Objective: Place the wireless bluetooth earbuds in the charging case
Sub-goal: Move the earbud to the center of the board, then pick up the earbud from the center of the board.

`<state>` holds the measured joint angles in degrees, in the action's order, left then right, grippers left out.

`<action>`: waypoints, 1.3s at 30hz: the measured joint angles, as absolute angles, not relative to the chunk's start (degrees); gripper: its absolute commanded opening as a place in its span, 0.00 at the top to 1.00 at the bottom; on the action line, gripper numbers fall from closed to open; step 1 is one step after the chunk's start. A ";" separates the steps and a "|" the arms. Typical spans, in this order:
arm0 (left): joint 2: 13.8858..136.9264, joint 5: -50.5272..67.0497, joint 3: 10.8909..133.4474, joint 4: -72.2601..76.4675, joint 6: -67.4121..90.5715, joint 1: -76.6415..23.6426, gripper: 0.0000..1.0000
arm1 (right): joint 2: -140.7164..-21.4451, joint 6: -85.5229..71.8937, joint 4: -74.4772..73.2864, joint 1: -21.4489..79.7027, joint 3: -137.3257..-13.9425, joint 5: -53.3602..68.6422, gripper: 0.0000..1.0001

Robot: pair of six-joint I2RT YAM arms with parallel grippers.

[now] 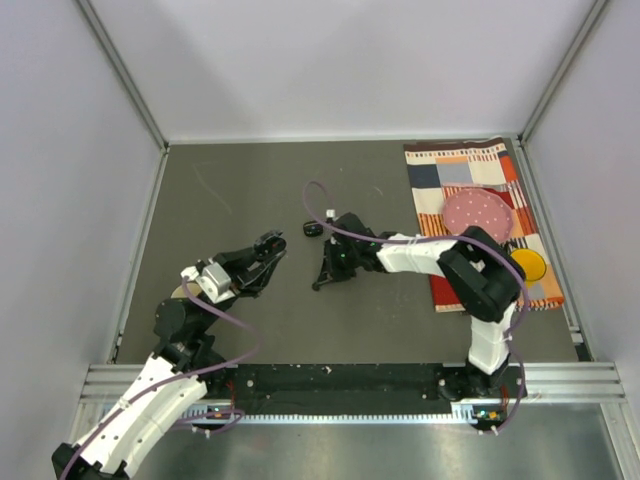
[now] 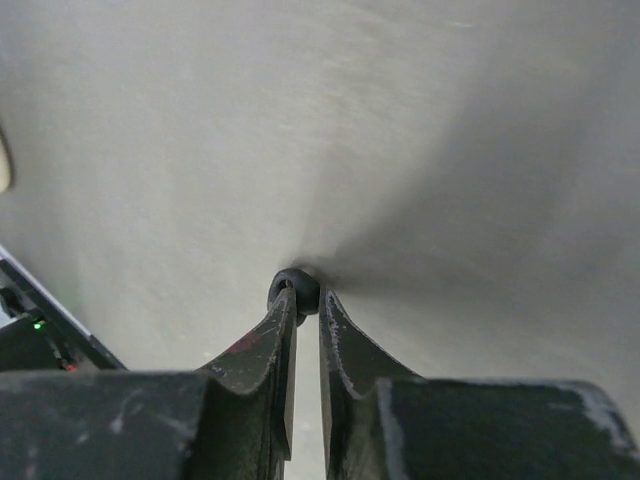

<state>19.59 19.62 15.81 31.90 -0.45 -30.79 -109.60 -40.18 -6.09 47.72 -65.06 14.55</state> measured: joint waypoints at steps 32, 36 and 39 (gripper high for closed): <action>24.01 20.16 15.22 36.01 2.00 -30.79 1.00 | -102.87 -32.64 -4.75 35.86 -57.12 17.72 0.71; 23.73 20.10 15.22 35.99 2.00 -30.79 1.00 | -104.31 -33.19 -4.40 35.83 -57.12 19.94 0.72; 23.75 20.10 15.22 35.92 2.00 -30.79 1.00 | -104.51 -33.30 -3.95 35.83 -57.08 21.56 0.72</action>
<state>23.75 20.10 15.22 35.92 2.00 -30.79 -104.51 -33.30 -3.95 35.83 -57.08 21.56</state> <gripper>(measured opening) 0.345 0.285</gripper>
